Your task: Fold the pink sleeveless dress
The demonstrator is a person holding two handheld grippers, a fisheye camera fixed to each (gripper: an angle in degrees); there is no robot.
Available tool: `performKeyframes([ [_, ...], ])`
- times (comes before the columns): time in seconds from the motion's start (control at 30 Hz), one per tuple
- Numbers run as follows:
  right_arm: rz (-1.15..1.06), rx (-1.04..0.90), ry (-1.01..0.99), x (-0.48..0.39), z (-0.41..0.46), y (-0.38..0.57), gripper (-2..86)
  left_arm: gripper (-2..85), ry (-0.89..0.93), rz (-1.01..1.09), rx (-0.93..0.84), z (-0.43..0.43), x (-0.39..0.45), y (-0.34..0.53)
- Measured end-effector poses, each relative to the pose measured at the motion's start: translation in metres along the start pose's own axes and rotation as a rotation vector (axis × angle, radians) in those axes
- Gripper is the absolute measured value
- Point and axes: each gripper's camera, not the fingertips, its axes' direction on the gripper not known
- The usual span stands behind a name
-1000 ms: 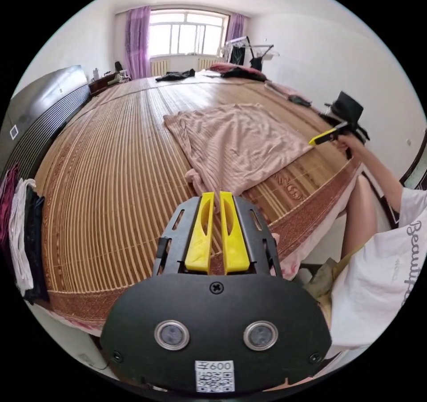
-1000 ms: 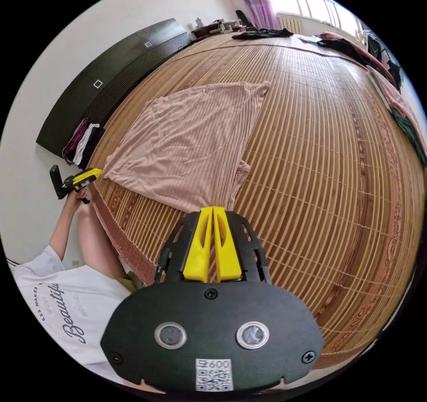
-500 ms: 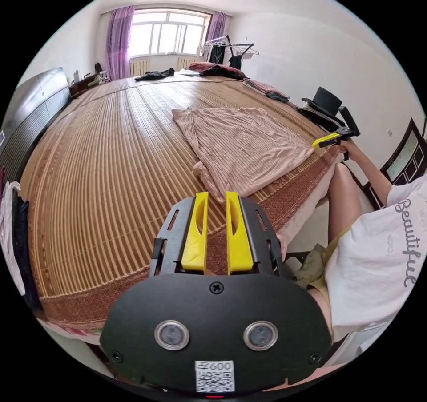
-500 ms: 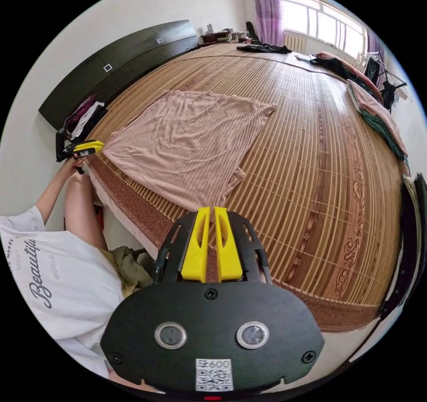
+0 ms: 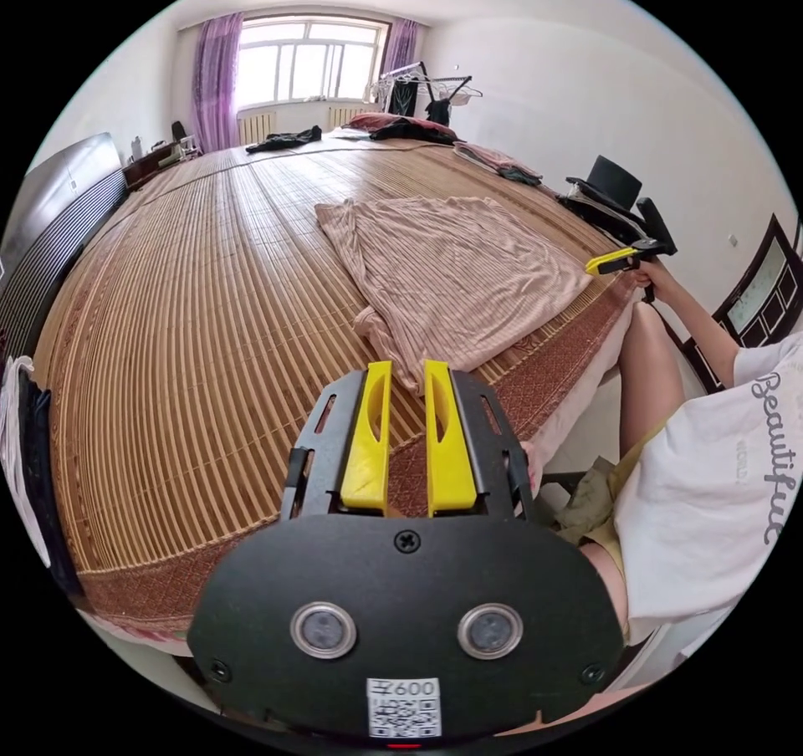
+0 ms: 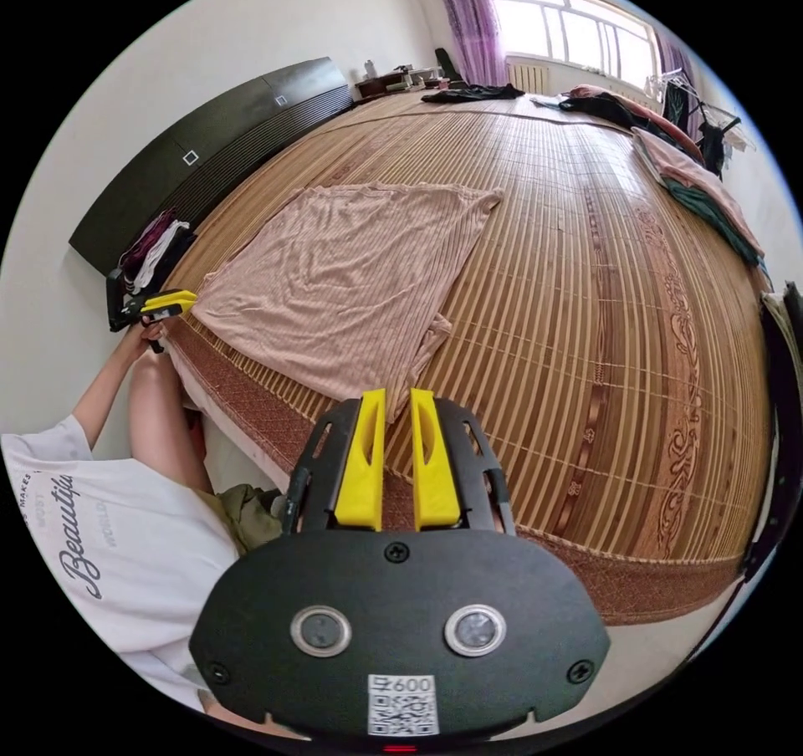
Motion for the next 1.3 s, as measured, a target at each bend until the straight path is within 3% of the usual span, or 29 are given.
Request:
performKeyframes([
  [0.4,-0.043,0.019,-0.002,-0.022,-0.014,0.014,2.6,2.6,-0.02,0.061,0.054,-0.004,0.03,0.009],
  [0.97,-0.063,0.047,0.059,-0.06,-0.004,0.021,-0.4,5.8,-0.057,0.068,0.003,0.021,0.079,0.022],
  [1.2,-0.134,0.071,0.218,-0.107,0.006,0.027,1.6,5.9,-0.36,0.327,0.003,0.034,0.159,0.029],
  [1.3,-0.125,0.068,0.26,-0.125,0.012,0.025,1.5,4.0,-0.39,0.363,0.012,0.042,0.178,0.032],
])
